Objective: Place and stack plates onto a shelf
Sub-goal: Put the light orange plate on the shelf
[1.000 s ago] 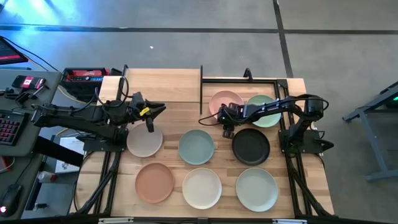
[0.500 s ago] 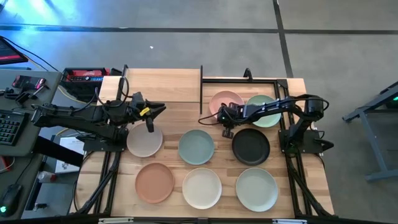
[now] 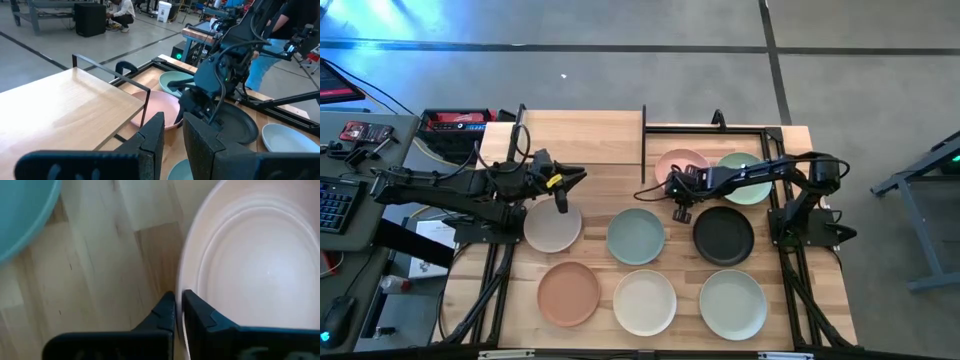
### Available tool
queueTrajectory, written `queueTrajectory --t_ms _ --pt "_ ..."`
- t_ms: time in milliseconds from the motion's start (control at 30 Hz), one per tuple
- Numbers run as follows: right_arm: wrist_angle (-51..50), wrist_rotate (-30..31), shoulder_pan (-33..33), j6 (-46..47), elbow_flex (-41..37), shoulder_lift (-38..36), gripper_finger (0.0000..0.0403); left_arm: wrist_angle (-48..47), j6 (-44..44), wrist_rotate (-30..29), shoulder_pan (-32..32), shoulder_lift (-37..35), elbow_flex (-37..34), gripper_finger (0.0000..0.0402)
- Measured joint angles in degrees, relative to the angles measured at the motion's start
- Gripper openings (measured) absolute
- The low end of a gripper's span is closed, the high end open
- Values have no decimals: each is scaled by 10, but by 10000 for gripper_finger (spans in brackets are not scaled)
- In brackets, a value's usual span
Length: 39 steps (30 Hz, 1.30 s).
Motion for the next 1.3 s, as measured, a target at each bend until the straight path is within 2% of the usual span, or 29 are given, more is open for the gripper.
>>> queueTrajectory --t_ms 567,900,1100,1300 --pt "-166 0 0 67 121 0 1 -3 0 0 0 0 0 60" --pt "-249 32 0 81 201 0 1 -3 0 0 0 0 0 60" --pt "-318 88 -5 94 263 0 0 -3 0 0 0 0 0 60" --pt "-347 131 -22 63 339 0 0 -3 0 0 0 0 0 60"
